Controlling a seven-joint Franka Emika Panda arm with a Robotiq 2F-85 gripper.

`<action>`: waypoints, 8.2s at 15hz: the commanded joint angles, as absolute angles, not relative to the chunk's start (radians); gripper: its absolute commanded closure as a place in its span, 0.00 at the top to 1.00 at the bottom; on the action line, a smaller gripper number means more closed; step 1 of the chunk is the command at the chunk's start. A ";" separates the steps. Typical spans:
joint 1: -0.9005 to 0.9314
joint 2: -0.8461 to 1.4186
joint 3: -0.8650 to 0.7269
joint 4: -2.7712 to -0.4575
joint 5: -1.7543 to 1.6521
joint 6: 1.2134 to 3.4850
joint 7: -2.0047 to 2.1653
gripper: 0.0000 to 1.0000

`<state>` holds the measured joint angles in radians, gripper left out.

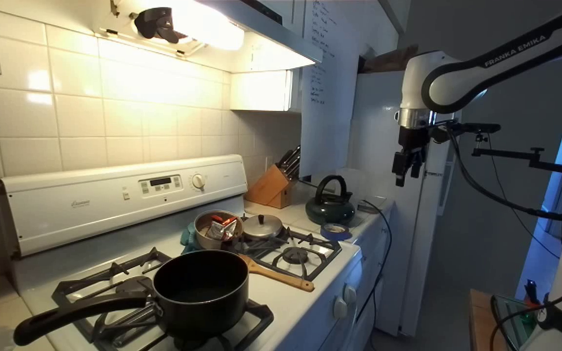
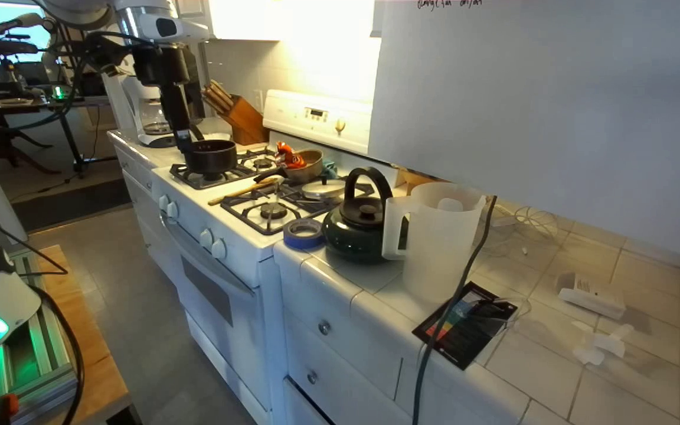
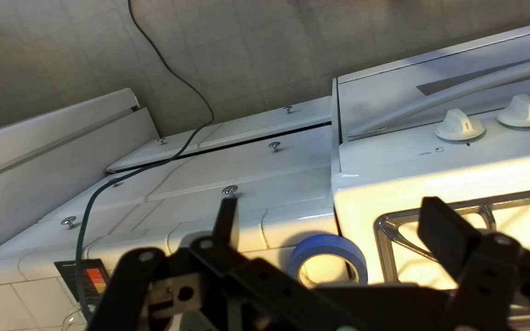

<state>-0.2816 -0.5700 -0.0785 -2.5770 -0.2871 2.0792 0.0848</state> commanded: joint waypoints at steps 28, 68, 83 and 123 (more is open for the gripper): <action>-0.114 -0.099 0.081 -2.307 -0.006 2.409 0.773 1.00; 0.329 0.796 -0.166 -1.309 -0.138 2.499 1.518 0.12; 0.263 0.290 -0.108 -1.831 -0.185 2.414 1.265 0.00; -0.236 0.089 -0.233 -2.306 -0.060 2.954 0.161 0.00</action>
<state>-0.2282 0.0669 -0.2318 -2.2917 -0.1333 2.9012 0.2336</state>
